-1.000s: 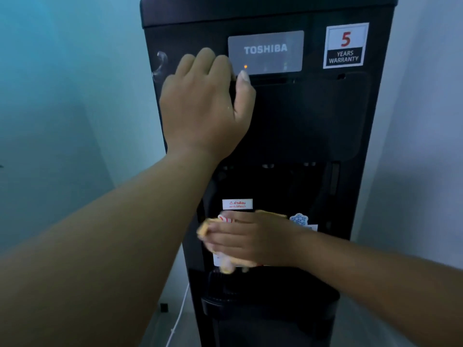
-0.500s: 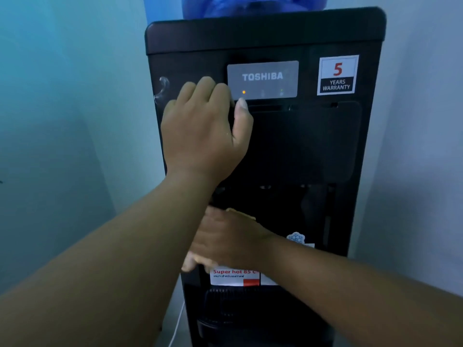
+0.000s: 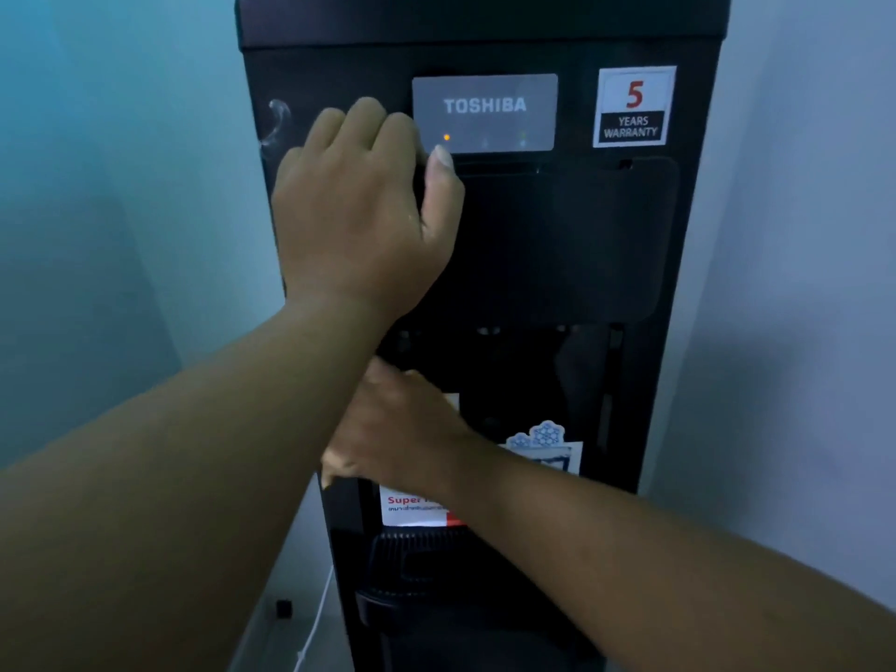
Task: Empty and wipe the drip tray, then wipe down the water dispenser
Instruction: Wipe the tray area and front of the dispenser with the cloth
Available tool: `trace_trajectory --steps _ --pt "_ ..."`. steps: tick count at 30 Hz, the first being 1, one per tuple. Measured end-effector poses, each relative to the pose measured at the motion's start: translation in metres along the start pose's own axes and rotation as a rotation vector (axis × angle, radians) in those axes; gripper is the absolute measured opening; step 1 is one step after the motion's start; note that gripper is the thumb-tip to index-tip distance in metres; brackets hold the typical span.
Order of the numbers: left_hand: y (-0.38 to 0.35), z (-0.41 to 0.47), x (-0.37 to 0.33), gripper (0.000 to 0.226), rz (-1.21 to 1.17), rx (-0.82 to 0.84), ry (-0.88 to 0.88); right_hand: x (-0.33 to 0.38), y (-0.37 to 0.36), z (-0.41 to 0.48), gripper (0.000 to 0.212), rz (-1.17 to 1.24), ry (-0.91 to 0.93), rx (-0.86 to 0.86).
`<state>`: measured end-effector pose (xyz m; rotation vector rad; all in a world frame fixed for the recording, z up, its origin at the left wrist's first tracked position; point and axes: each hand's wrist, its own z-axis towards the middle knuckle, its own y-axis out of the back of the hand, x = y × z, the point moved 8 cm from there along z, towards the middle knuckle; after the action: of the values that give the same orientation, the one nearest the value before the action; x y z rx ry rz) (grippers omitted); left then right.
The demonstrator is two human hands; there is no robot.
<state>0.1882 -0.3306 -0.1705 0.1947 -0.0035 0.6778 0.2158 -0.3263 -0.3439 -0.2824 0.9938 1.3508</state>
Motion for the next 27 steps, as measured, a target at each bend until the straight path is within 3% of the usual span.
trace_trajectory --steps 1,3,5,7,10,13,15,18,22,24,27 --pt "0.000 0.000 0.001 0.039 -0.001 -0.002 -0.007 0.011 -0.007 -0.007 0.029 -0.010 0.093 0.050" --pt "-0.001 0.000 0.000 0.040 -0.005 -0.002 -0.014 0.020 -0.013 -0.048 0.035 -0.073 0.305 0.198" --pt "-0.001 0.000 0.000 0.040 -0.008 -0.010 -0.009 0.002 -0.002 -0.102 0.039 -0.116 0.381 0.312" --pt "-0.001 0.000 0.000 0.040 0.002 -0.017 -0.003 -0.035 0.021 -0.152 0.040 -0.170 0.280 0.332" --pt "0.000 -0.002 0.000 0.041 0.008 -0.022 0.003 -0.084 0.050 -0.199 0.058 -0.238 0.030 0.340" --pt "-0.001 -0.002 -0.002 0.041 0.006 -0.016 0.006 -0.092 0.039 -0.159 0.070 -0.208 -0.234 0.312" --pt "-0.001 -0.001 -0.001 0.041 0.008 -0.009 0.013 -0.071 0.015 -0.102 0.070 -0.118 -0.291 0.279" --pt "-0.002 -0.001 0.000 0.042 0.007 -0.005 0.011 -0.014 -0.012 -0.041 0.053 -0.023 -0.034 0.300" --pt "-0.001 -0.002 -0.001 0.041 0.009 -0.004 0.008 -0.001 -0.002 -0.089 0.043 -0.084 0.336 0.355" --pt "-0.001 -0.002 -0.002 0.041 0.006 -0.001 0.006 -0.025 0.014 -0.132 0.041 -0.094 0.366 0.360" --pt "0.000 -0.002 -0.002 0.042 -0.003 -0.004 0.014 -0.070 0.035 -0.164 0.051 -0.153 0.198 0.341"
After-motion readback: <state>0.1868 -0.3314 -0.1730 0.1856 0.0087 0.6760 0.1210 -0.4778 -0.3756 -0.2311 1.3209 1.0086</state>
